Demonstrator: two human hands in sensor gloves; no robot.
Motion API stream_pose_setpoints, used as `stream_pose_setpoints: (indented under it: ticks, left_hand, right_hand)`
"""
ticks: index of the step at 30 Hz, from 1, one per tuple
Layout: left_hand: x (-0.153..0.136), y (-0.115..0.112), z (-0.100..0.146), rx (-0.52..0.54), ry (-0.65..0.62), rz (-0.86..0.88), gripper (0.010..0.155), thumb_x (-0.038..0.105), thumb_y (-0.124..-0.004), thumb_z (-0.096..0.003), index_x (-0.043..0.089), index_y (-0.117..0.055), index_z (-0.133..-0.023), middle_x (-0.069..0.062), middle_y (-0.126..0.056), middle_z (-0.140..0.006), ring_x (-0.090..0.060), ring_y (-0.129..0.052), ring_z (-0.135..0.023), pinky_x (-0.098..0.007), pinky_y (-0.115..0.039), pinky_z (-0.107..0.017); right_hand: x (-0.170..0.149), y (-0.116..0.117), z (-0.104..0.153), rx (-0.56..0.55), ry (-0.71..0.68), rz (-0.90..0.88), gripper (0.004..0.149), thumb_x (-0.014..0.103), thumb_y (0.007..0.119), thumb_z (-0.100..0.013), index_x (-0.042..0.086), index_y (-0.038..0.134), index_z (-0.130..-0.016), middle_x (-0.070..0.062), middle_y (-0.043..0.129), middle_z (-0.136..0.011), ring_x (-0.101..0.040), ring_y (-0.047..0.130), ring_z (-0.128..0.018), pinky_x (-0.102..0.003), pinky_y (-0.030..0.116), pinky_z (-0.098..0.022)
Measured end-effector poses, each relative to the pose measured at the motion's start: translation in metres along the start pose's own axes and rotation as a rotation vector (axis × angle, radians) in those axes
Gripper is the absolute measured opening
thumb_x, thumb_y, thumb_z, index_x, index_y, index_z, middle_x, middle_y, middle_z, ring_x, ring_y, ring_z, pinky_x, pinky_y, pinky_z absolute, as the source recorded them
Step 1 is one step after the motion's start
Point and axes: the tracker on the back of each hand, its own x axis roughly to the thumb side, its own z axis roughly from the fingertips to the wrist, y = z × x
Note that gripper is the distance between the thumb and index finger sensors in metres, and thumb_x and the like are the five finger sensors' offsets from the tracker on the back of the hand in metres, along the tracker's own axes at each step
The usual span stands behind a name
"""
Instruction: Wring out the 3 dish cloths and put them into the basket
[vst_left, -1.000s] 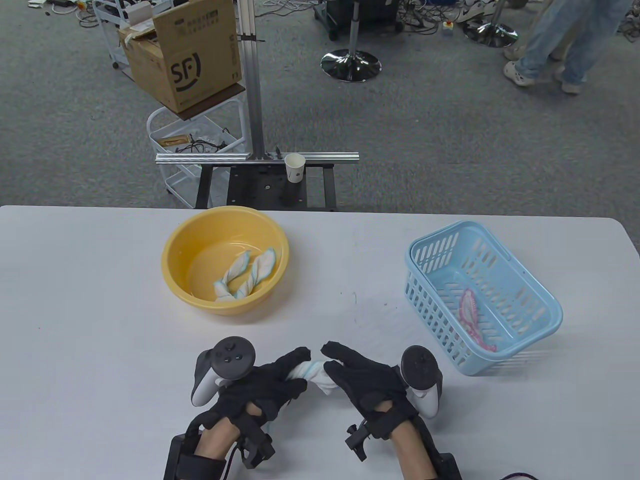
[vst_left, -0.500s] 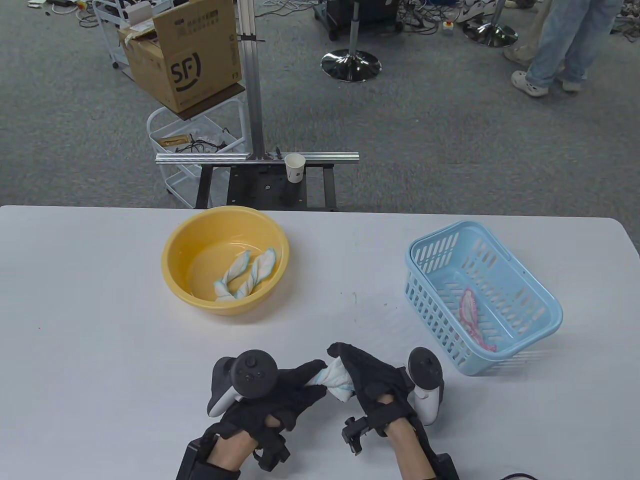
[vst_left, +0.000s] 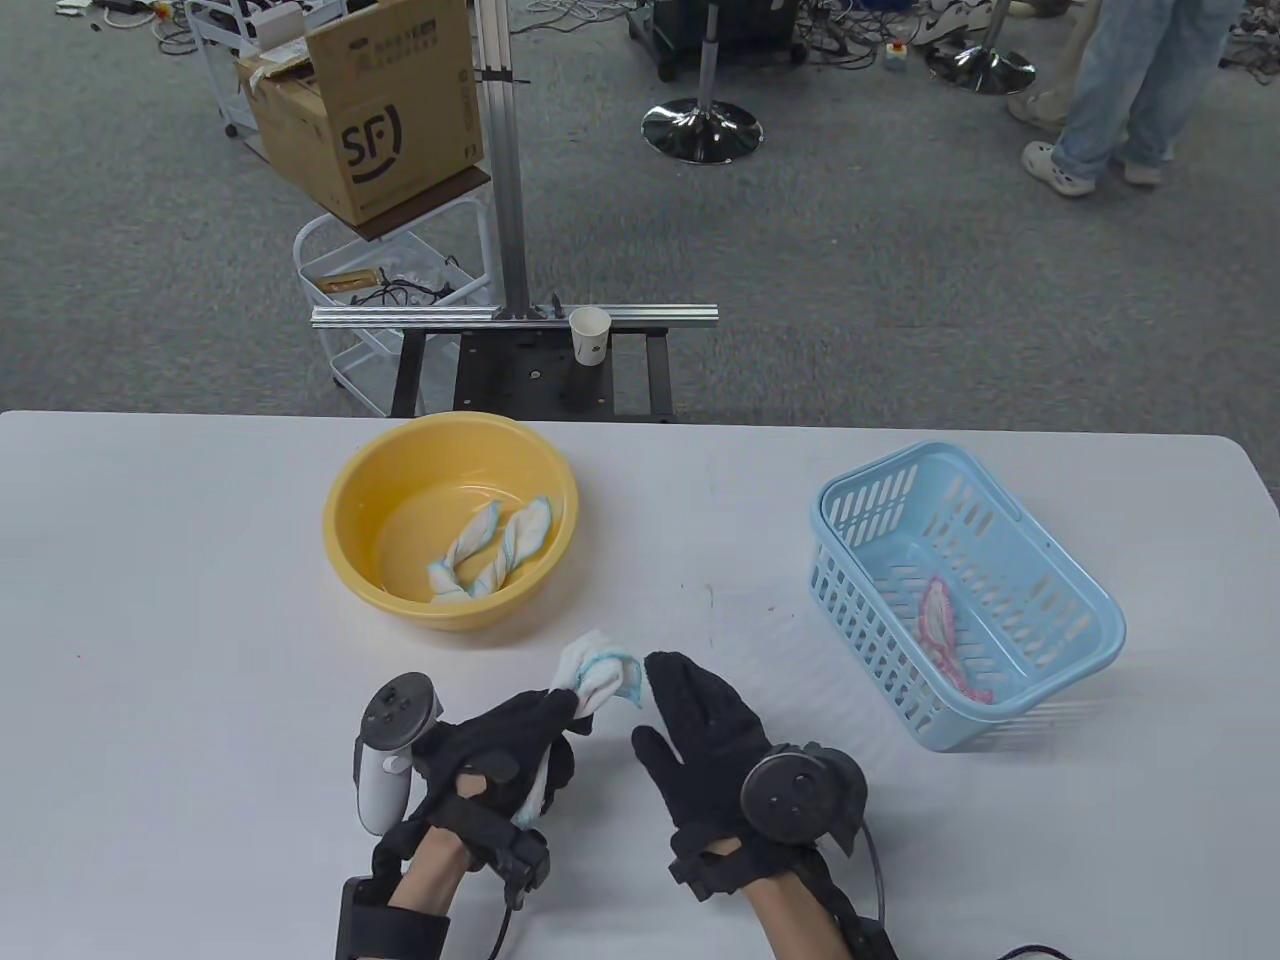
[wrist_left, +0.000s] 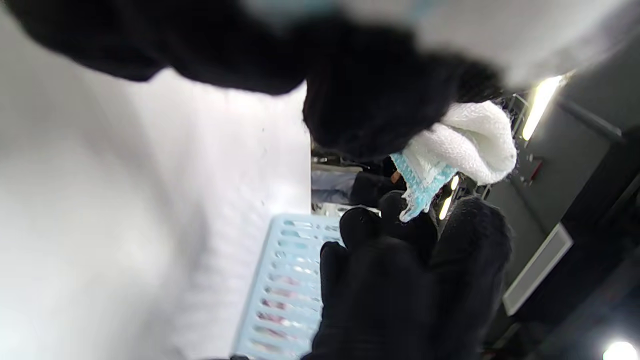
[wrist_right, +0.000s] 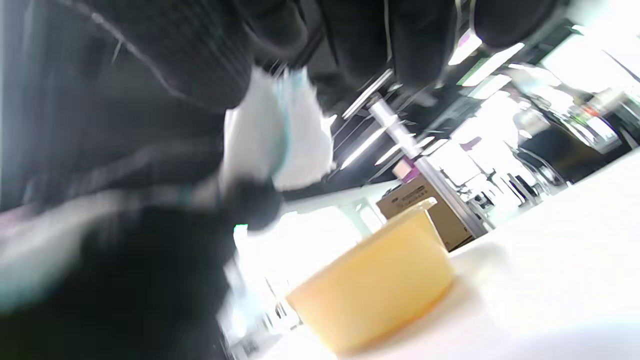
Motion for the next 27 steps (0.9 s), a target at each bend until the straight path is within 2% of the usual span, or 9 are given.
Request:
stream_pose_setpoints:
  ticks: [2,3,6,10,13,15,18,23,27]
  left_hand:
    - [-0.003,-0.003,-0.001,-0.053,0.012,0.085,0.063,0.062,-0.079,-0.0493,0.008,-0.093,-0.078,0.010,-0.105,-0.029,-0.011,-0.096,-0.002,-0.040,-0.089,-0.018]
    - [-0.004,-0.007,-0.003,-0.114,0.024,0.140,0.063,0.062,-0.079,-0.0496,0.007,-0.093,-0.078,0.010,-0.105,-0.028,-0.011,-0.096,-0.002,-0.040,-0.089,-0.018]
    - [-0.006,-0.023,-0.006,-0.304,0.068,0.202,0.064,0.063,-0.078,-0.0502,0.007,-0.095,-0.076,0.010,-0.105,-0.027,-0.011,-0.096,0.000,-0.039,-0.089,-0.017]
    - [-0.006,-0.048,-0.009,-0.489,0.090,0.216,0.065,0.064,-0.076,-0.0501,0.005,-0.097,-0.071,0.010,-0.106,-0.024,-0.010,-0.096,0.003,-0.039,-0.090,-0.014]
    - [-0.007,-0.061,-0.009,-0.593,0.109,0.204,0.066,0.064,-0.074,-0.0501,0.006,-0.097,-0.070,0.011,-0.106,-0.023,-0.010,-0.095,0.004,-0.038,-0.090,-0.014]
    - [-0.007,-0.061,-0.010,-0.589,0.094,0.205,0.067,0.064,-0.074,-0.0502,0.005,-0.096,-0.071,0.010,-0.106,-0.024,-0.010,-0.095,0.003,-0.039,-0.090,-0.015]
    - [-0.001,-0.054,-0.009,-0.521,0.045,0.071,0.067,0.063,-0.079,-0.0493,0.005,-0.090,-0.079,0.009,-0.104,-0.032,-0.012,-0.095,-0.003,-0.041,-0.088,-0.020]
    - [0.018,-0.049,-0.005,-0.389,-0.055,-0.285,0.062,0.050,-0.089,-0.0435,0.005,-0.084,-0.086,0.006,-0.104,-0.043,-0.014,-0.097,-0.011,-0.043,-0.087,-0.026]
    - [0.029,-0.048,0.001,-0.272,-0.096,-0.541,0.060,0.040,-0.092,-0.0418,0.008,-0.082,-0.091,0.002,-0.104,-0.052,-0.019,-0.099,-0.020,-0.047,-0.085,-0.033]
  right_hand:
    - [0.009,0.003,-0.002,0.055,-0.052,0.145,0.083,0.047,0.079,-0.054,0.033,0.018,-0.108,-0.014,0.022,-0.117,-0.051,0.037,-0.105,-0.072,0.041,-0.070]
    - [0.015,0.005,-0.004,0.071,-0.085,0.263,0.089,0.050,0.079,-0.053,0.037,0.008,-0.105,-0.011,0.013,-0.116,-0.050,0.030,-0.106,-0.071,0.038,-0.071]
    - [0.019,0.006,-0.004,0.041,-0.138,0.358,0.096,0.050,0.082,-0.051,0.041,0.000,-0.100,-0.006,0.000,-0.114,-0.048,0.020,-0.106,-0.071,0.033,-0.072]
    - [0.019,-0.002,-0.001,-0.124,-0.242,0.425,0.095,0.049,0.084,-0.050,0.039,0.006,-0.102,-0.006,0.009,-0.114,-0.047,0.027,-0.104,-0.071,0.032,-0.071]
    - [0.019,-0.009,0.002,-0.226,-0.286,0.379,0.081,0.044,0.085,-0.050,0.033,0.027,-0.106,-0.011,0.031,-0.114,-0.046,0.042,-0.101,-0.069,0.039,-0.070]
    - [0.020,-0.013,0.002,-0.264,-0.303,0.382,0.069,0.041,0.085,-0.050,0.028,0.045,-0.105,-0.013,0.046,-0.110,-0.044,0.055,-0.098,-0.067,0.047,-0.069]
    - [0.016,-0.015,0.000,-0.248,-0.258,0.369,0.060,0.042,0.085,-0.050,0.023,0.059,-0.100,-0.012,0.059,-0.107,-0.044,0.065,-0.096,-0.067,0.053,-0.068]
    - [0.012,-0.017,-0.001,-0.208,-0.224,0.338,0.055,0.039,0.086,-0.049,0.018,0.067,-0.096,-0.011,0.079,-0.097,-0.042,0.083,-0.086,-0.062,0.066,-0.064]
    - [0.012,-0.015,-0.004,-0.159,-0.201,0.337,0.055,0.039,0.089,-0.048,0.014,0.072,-0.093,-0.012,0.091,-0.085,-0.038,0.096,-0.072,-0.057,0.076,-0.058]
